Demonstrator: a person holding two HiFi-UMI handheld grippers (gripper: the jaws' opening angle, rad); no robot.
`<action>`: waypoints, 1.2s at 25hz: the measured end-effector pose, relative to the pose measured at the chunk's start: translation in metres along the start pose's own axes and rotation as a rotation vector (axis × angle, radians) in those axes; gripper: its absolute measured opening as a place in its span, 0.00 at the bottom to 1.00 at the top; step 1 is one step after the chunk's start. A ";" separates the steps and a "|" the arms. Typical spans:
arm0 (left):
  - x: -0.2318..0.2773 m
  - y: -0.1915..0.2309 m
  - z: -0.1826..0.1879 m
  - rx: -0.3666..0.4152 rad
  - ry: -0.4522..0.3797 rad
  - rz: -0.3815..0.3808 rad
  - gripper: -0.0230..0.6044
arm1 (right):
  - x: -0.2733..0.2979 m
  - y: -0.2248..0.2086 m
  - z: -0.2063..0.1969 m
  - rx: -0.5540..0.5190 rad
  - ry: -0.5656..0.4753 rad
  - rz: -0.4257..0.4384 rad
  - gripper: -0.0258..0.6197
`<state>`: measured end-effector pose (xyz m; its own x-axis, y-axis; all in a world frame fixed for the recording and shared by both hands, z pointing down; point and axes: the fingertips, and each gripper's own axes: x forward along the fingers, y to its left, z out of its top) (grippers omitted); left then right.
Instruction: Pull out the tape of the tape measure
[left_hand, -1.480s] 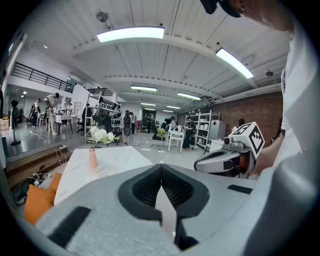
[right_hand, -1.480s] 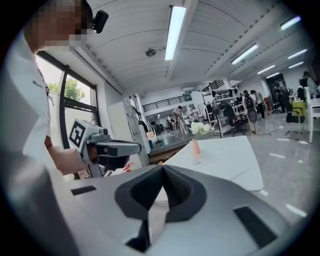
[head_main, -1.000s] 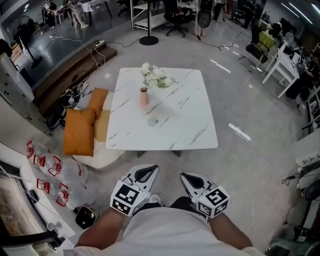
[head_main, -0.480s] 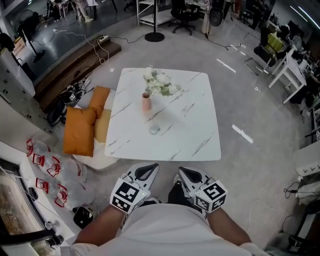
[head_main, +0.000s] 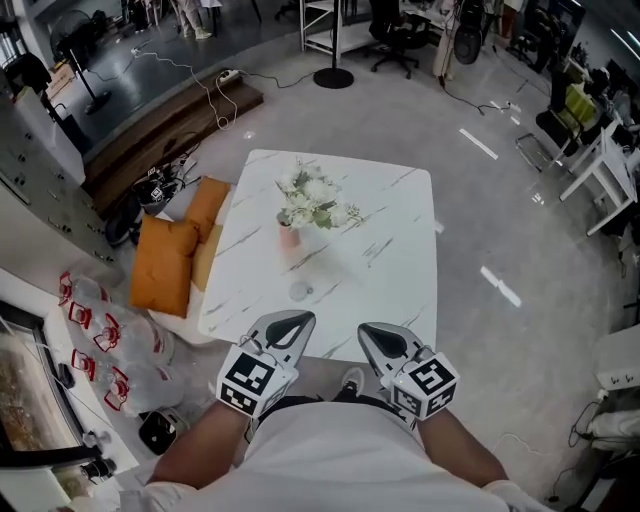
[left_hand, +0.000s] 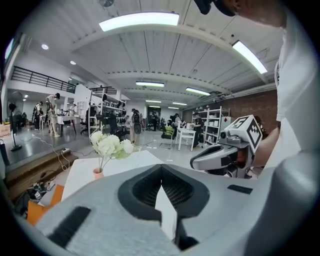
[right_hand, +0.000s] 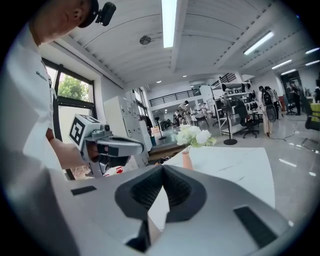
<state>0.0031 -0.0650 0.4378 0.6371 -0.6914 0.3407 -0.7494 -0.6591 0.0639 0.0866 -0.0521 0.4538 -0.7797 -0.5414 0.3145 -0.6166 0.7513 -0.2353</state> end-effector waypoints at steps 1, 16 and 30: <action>0.007 0.002 0.000 -0.002 0.008 0.011 0.05 | 0.002 -0.009 0.001 0.004 0.002 0.010 0.05; 0.070 0.044 -0.009 -0.012 0.092 -0.032 0.05 | 0.049 -0.075 0.000 0.091 0.030 -0.014 0.05; 0.056 0.083 0.003 0.079 0.051 -0.143 0.05 | 0.075 -0.052 0.025 0.074 -0.008 -0.154 0.05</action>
<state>-0.0232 -0.1593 0.4593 0.7246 -0.5747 0.3804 -0.6341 -0.7721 0.0413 0.0575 -0.1406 0.4667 -0.6760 -0.6511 0.3451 -0.7350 0.6295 -0.2521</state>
